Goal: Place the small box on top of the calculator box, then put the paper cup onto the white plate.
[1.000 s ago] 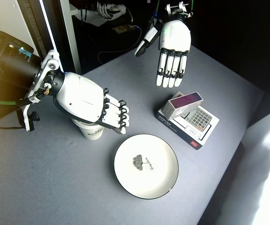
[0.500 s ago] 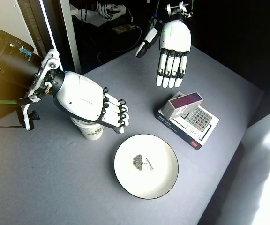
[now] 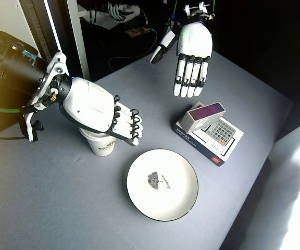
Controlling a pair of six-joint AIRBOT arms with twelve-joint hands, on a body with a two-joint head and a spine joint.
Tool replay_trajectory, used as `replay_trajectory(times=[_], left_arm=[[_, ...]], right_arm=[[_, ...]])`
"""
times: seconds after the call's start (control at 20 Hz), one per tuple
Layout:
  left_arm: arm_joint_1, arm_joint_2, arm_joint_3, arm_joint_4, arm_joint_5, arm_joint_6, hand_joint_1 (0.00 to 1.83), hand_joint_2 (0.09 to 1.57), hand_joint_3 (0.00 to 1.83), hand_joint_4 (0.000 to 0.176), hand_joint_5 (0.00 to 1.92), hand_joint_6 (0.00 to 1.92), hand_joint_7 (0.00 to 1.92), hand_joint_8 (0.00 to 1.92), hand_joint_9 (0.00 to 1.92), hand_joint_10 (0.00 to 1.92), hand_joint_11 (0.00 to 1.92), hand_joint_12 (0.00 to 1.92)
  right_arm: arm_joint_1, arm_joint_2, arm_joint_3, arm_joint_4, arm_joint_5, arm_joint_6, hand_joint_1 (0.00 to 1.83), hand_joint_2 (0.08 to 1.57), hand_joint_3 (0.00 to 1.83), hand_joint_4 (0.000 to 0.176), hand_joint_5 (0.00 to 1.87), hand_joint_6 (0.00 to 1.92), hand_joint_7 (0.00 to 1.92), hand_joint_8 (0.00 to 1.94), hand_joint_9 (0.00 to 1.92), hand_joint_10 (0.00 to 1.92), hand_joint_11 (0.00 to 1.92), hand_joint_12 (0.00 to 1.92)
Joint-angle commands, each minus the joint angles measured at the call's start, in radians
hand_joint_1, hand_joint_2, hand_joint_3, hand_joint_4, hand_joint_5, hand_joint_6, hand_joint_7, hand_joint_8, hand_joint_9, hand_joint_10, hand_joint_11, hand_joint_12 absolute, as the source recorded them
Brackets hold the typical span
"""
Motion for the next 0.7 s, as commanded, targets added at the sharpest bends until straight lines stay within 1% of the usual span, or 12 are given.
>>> replay_trajectory(times=[0.0, 0.05, 0.1, 0.15, 0.2, 0.25, 0.35, 0.4, 0.5, 0.55, 0.65], left_arm=[[-0.012, 0.011, -0.005, -0.016, -0.08, -0.004, 0.27, 1.01, 0.0, 0.0, 0.17, 0.01, 0.28, 0.01, 0.3, 0.01, 0.0, 0.65], [-0.012, 0.011, -0.005, -0.015, -0.079, -0.004, 0.24, 1.02, 0.0, 0.0, 0.17, 0.0, 0.27, 0.0, 0.3, 0.0, 0.0, 0.65], [-0.012, 0.011, -0.005, -0.015, -0.079, -0.004, 0.18, 1.02, 0.0, 0.0, 0.15, 0.0, 0.25, 0.0, 0.28, 0.0, 0.0, 0.64], [-0.012, 0.011, -0.005, -0.015, -0.079, -0.004, 0.18, 1.01, 0.0, 0.0, 0.15, 0.0, 0.25, 0.0, 0.28, 0.0, 0.0, 0.65], [-0.012, 0.011, -0.006, -0.014, -0.079, -0.004, 0.23, 1.02, 0.0, 0.0, 0.18, 0.01, 0.28, 0.01, 0.3, 0.01, 0.0, 0.68], [-0.012, 0.011, -0.006, -0.014, -0.079, -0.004, 0.25, 1.02, 0.0, 0.0, 0.19, 0.01, 0.29, 0.01, 0.3, 0.0, 0.0, 0.66], [-0.012, 0.011, -0.006, -0.013, -0.079, -0.004, 0.28, 1.01, 0.0, 0.0, 0.19, 0.01, 0.29, 0.0, 0.3, 0.0, 0.0, 0.64], [-0.012, 0.011, -0.007, -0.013, -0.078, -0.004, 0.31, 1.01, 0.0, 0.0, 0.2, 0.01, 0.3, 0.01, 0.31, 0.0, 0.0, 0.66], [-0.012, 0.011, -0.007, -0.012, -0.076, -0.004, 0.31, 1.0, 0.0, 0.0, 0.21, 0.01, 0.31, 0.01, 0.32, 0.01, 0.0, 0.67], [-0.012, 0.011, -0.007, -0.012, -0.076, -0.004, 0.26, 1.01, 0.0, 0.0, 0.19, 0.0, 0.29, 0.0, 0.29, 0.0, 0.0, 0.63], [-0.012, 0.011, -0.006, -0.011, -0.076, -0.004, 0.28, 1.01, 0.0, 0.0, 0.21, 0.01, 0.3, 0.01, 0.3, 0.0, 0.0, 0.61]], right_arm=[[0.004, 0.011, -0.005, 0.002, 0.041, 0.001, 1.12, 0.85, 0.0, 0.0, 0.0, 0.0, 0.0, 0.0, 0.0, 0.0, 0.0, 0.69], [0.001, 0.011, -0.005, 0.002, 0.032, 0.002, 1.1, 0.82, 0.0, 0.0, 0.0, 0.0, 0.0, 0.0, 0.0, 0.0, 0.0, 0.76], [-0.001, 0.012, -0.005, 0.002, 0.03, 0.002, 1.14, 0.82, 0.0, 0.0, 0.0, 0.0, 0.0, 0.0, 0.0, 0.0, 0.0, 0.68], [-0.003, 0.013, -0.005, 0.002, 0.03, 0.002, 1.13, 0.82, 0.0, 0.0, 0.0, 0.0, 0.0, 0.0, 0.0, 0.0, 0.0, 0.67], [-0.003, 0.013, -0.005, 0.002, 0.03, 0.004, 1.17, 0.81, 0.0, 0.0, 0.0, 0.0, 0.0, 0.0, 0.0, 0.0, 0.0, 0.66], [-0.003, 0.013, -0.005, 0.002, 0.028, 0.007, 1.22, 0.85, 0.0, 0.0, 0.0, 0.0, 0.0, 0.0, 0.0, 0.0, 0.0, 0.59], [-0.003, 0.013, -0.005, 0.004, 0.019, 0.016, 1.23, 0.86, 0.01, 0.0, 0.0, 0.0, 0.0, 0.0, 0.0, 0.0, 0.0, 0.59], [-0.003, 0.013, -0.005, 0.007, 0.013, 0.018, 1.28, 0.85, 0.0, 0.0, 0.0, 0.0, 0.0, 0.0, 0.01, 0.0, 0.0, 0.63], [-0.003, 0.013, -0.005, 0.009, 0.009, 0.018, 1.23, 0.83, 0.0, 0.0, 0.0, 0.0, 0.0, 0.0, 0.0, 0.0, 0.0, 0.58], [-0.003, 0.013, -0.005, 0.009, 0.009, 0.018, 1.19, 0.83, 0.0, 0.0, 0.0, 0.0, 0.0, 0.0, 0.0, 0.0, 0.0, 0.54], [-0.003, 0.013, -0.005, 0.009, 0.009, 0.018, 1.22, 0.87, 0.01, 0.0, 0.0, 0.0, 0.0, 0.0, 0.0, 0.0, 0.0, 0.49]])
